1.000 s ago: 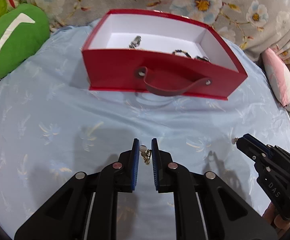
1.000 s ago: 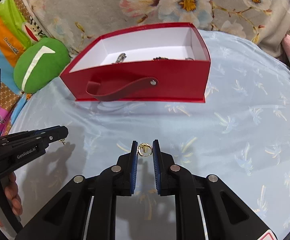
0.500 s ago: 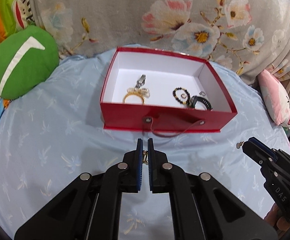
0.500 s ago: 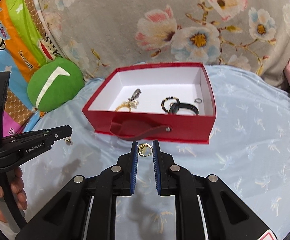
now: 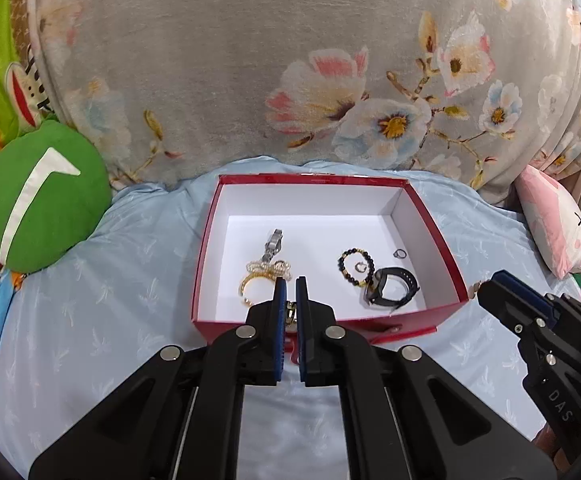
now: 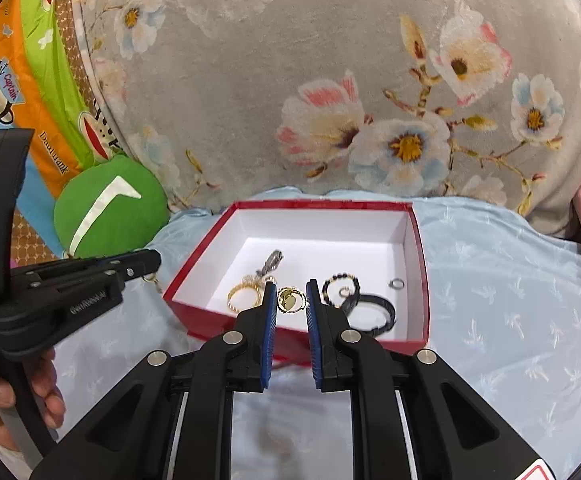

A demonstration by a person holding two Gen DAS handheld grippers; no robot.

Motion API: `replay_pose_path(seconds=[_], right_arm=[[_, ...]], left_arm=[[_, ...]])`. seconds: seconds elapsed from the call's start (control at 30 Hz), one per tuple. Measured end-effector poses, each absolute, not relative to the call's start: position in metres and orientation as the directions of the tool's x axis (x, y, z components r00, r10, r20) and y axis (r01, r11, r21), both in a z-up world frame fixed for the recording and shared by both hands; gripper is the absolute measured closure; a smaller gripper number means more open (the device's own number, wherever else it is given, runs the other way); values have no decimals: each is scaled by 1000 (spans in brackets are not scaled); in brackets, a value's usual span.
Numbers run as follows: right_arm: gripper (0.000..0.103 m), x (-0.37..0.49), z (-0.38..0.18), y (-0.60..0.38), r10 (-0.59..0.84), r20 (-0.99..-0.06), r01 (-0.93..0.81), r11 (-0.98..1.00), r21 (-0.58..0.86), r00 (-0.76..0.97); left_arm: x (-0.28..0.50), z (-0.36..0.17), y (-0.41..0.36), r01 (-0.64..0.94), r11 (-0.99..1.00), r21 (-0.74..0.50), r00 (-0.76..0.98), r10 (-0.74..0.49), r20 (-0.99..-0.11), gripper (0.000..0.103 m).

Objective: Organize jewelry
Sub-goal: 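Carry both earrings into the red box and open both tools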

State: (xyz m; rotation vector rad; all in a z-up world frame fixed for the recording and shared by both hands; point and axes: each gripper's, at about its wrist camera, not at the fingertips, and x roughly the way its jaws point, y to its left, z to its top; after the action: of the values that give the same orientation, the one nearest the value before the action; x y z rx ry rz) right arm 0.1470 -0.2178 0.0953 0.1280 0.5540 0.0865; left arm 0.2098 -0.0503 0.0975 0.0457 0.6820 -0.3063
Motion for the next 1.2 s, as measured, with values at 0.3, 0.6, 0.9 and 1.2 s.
replay_pose_path(seconds=[0.3,0.6,0.9,1.2], right_arm=[[90,182,113,-223,103,-483,-43,990,134,870],[90,206,120,-229,98,-472,-37,990,136,876],[90,220,120,-230,99,-474,-39,990,133,875],[90,247,114,-234,104,-491,-39,989,140,865]], left_arm=[[243,105,-67,293,955,-41,747,-256,-614,99],[267,108,-73,281,959,-47,751,-250,-610,99],[284,109,-77,274,960,-51,754,-248,-608,99],[304,102,-78,260,964,-50,751,-235,-618,99]])
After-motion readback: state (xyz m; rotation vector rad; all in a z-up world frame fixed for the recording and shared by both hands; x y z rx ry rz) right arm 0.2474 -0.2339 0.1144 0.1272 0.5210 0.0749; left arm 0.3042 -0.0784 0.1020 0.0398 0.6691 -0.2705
